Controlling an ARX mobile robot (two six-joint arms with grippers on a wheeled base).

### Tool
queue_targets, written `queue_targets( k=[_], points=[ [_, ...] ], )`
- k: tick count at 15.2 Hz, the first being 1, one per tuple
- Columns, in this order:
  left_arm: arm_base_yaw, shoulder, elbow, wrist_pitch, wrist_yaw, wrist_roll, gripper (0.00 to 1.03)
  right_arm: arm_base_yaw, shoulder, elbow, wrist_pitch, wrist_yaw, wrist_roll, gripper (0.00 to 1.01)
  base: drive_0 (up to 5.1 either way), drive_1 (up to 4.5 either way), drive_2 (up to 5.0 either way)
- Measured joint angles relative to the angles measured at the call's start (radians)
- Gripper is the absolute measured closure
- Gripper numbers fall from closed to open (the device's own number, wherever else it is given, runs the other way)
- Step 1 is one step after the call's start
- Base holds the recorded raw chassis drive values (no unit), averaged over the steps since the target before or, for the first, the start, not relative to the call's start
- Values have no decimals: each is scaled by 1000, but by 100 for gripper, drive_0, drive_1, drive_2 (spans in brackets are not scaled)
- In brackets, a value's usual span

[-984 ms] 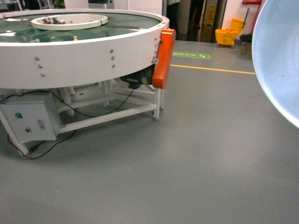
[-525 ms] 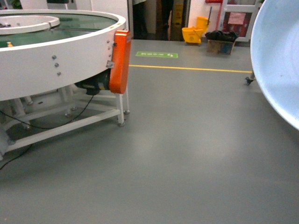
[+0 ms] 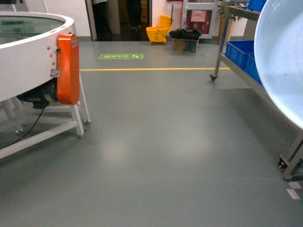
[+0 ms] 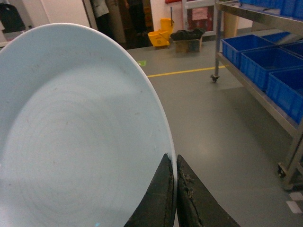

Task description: Place blue tray on left shelf second layer neatly

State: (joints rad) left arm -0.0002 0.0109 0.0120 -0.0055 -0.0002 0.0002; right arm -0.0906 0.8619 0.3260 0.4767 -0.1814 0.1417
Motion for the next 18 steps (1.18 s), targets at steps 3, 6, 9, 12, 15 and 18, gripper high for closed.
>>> queue_targets(
  k=[3, 6, 9, 12, 15, 18],
  points=[
    [0, 0, 0, 0, 0, 0, 5, 0, 0, 0, -3, 1, 0, 99, -142, -142, -142],
    [0, 0, 0, 0, 0, 0, 5, 0, 0, 0, -2, 1, 0, 99, -142, -142, -142],
    [0, 0, 0, 0, 0, 0, 5, -1, 0, 0, -3, 1, 0, 99, -142, -142, -142],
    [0, 0, 0, 0, 0, 0, 5, -1, 0, 0, -3, 1, 0, 99, -142, -142, -142],
    [0, 0, 0, 0, 0, 0, 5, -1, 0, 0, -3, 1, 0, 99, -142, -142, -142],
    [0, 0, 0, 0, 0, 0, 5, -1, 0, 0, -3, 1, 0, 99, -142, -142, -142]
  ],
)
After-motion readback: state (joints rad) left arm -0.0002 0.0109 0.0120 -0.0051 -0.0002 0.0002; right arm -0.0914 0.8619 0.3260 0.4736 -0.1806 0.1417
